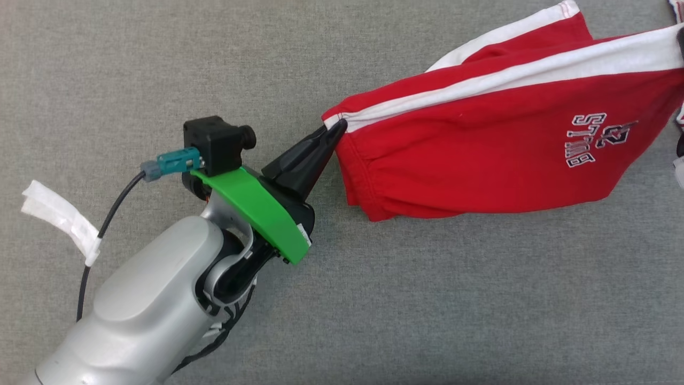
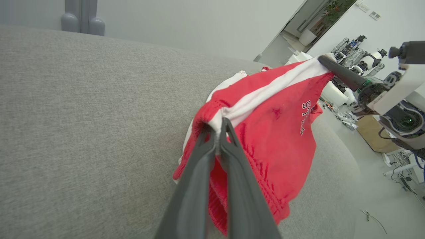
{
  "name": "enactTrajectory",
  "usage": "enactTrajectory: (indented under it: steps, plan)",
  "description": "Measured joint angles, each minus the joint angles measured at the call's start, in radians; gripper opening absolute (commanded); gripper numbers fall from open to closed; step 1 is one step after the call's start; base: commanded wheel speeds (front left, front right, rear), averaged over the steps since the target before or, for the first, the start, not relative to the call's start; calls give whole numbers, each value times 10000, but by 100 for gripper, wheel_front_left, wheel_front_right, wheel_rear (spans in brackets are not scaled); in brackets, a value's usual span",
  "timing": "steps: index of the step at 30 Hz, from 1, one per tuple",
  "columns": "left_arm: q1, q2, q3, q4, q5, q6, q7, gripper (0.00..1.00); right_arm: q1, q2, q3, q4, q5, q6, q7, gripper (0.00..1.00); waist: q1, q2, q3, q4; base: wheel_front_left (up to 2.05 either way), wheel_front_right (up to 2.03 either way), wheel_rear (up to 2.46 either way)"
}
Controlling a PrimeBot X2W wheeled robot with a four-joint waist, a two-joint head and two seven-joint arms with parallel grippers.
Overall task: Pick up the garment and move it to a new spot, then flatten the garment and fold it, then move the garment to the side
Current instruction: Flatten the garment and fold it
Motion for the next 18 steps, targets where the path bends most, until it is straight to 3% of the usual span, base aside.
enactTrajectory:
  steps: [9, 18]
  plan:
    - [-913, -525, -58, 1285, -357, -71, 756, 0, -2513, -550, 1668, 1770, -297, 2, 209, 0, 0, 0, 798, 338, 0, 0, 0]
    - [-1391, -857, -130, 1942, -267, -186, 700, 1, -4202, -500, 3179, 3630, -293, 2, 117, 0, 0, 1, 1346, 646, 0, 0, 0]
